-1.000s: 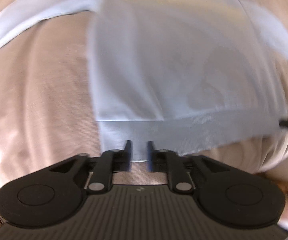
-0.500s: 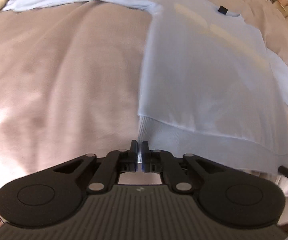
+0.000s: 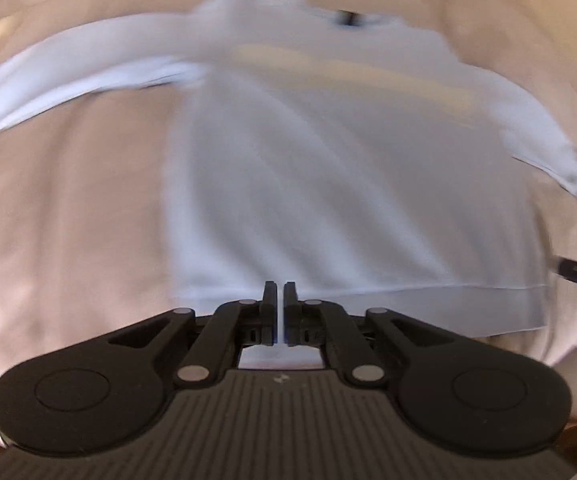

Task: Fold clothes
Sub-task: 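Release the hem with both grippers and lift them above the flat sweatshirt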

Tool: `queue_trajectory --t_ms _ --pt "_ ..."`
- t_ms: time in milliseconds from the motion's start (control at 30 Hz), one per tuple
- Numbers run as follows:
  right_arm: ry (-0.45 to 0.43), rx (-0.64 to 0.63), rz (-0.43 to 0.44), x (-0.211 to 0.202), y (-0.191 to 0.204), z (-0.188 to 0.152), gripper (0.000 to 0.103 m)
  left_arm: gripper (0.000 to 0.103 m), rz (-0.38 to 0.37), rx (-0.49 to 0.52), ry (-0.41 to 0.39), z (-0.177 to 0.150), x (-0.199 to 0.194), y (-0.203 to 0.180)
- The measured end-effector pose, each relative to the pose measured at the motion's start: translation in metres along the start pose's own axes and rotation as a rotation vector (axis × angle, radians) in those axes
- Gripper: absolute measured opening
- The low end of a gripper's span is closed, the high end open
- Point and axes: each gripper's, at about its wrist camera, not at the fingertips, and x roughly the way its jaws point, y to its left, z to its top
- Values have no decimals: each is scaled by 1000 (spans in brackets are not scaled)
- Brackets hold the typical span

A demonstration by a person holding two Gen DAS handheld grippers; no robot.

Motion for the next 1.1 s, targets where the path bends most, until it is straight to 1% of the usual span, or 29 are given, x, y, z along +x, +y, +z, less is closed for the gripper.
queue_trajectory --t_ms 100,133,167,200,267,333,400,433,467,500,533,567,600,667,700,800,867,1100 --pt "24 -29 42 20 10 -11 37 4 21 34 57 0 39 -20" --pt "58 -46 45 34 16 -17 36 4 51 33 94 -3 54 -22" --pt "98 -65 45 49 22 -24 37 3 86 23 139 -8 65 -20" --pt "148 -72 33 58 23 -33 37 3 108 6 174 -14 68 -18" --pt "204 -99 24 55 22 -53 39 3 131 -23 220 -26 63 -16" --pt "272 -95 26 45 17 -66 41 3 155 -56 258 -31 50 -20" --pt "253 -83 23 22 14 -63 41 6 179 -94 292 -34 35 -25" --pt "237 -76 21 10 13 -60 44 6 190 -107 294 -33 25 -29" --pt "222 -70 19 -3 12 -58 56 8 198 -112 278 -29 14 -36" --pt "207 -64 17 -15 11 -55 63 9 203 -105 253 -24 2 -43" --pt "191 -58 15 -27 9 -52 72 15 206 -93 225 -19 -10 -52" --pt "169 -60 21 -41 10 -47 73 23 210 -82 196 -13 -23 -60" --pt "148 -67 26 -55 10 -43 74 27 217 -70 171 -6 -33 -68" --pt "118 -88 23 -77 15 -32 85 27 234 -51 126 7 -50 -82" --pt "104 -99 23 -87 16 -28 86 27 239 -44 105 10 -61 -88" --pt "97 -114 20 -98 24 -25 89 30 252 -34 55 10 -88 -103" --pt "94 -124 19 -104 29 -24 92 30 257 -33 43 2 -103 -104" --pt "82 -157 13 -124 46 -20 95 32 269 -12 36 -19 -134 -123"
